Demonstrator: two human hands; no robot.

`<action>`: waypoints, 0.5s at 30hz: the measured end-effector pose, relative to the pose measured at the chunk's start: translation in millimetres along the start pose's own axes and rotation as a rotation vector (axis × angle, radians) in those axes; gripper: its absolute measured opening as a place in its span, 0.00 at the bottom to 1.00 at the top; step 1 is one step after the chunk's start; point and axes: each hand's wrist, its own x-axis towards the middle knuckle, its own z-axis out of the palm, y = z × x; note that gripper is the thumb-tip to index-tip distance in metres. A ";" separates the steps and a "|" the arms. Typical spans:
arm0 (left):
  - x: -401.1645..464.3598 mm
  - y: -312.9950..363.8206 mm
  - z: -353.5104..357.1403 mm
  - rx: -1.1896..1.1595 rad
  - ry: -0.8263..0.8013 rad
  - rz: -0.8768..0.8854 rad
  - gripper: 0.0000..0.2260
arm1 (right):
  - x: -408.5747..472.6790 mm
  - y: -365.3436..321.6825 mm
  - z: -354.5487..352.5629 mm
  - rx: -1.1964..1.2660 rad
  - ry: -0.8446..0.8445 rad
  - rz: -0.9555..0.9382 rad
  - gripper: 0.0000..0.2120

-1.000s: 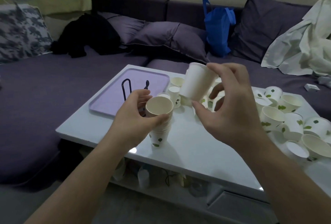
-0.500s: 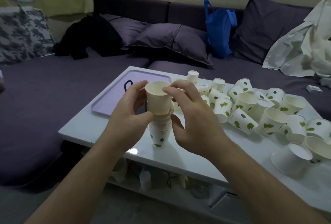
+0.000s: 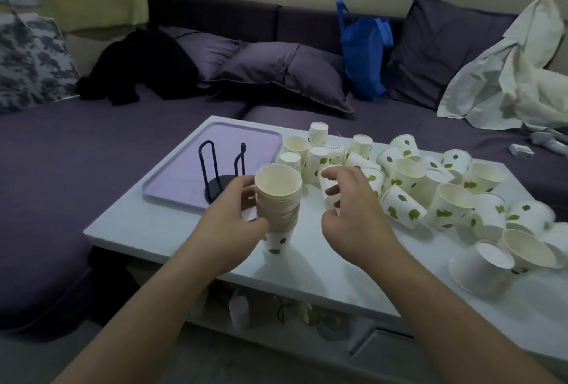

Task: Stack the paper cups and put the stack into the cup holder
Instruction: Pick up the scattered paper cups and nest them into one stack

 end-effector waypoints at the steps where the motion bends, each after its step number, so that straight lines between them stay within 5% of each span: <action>1: 0.1 1.5 4.6 0.005 -0.015 0.005 0.32 | 1.9 4.6 -1.4 -0.009 -0.009 0.034 0.32; 9: 34.2 -12.9 14.7 0.070 0.046 -0.021 0.27 | 33.7 39.5 -11.0 -0.154 -0.060 0.150 0.32; 15: 81.1 -11.8 26.5 0.385 -0.008 0.144 0.38 | 67.1 47.2 0.4 -0.387 -0.182 0.094 0.39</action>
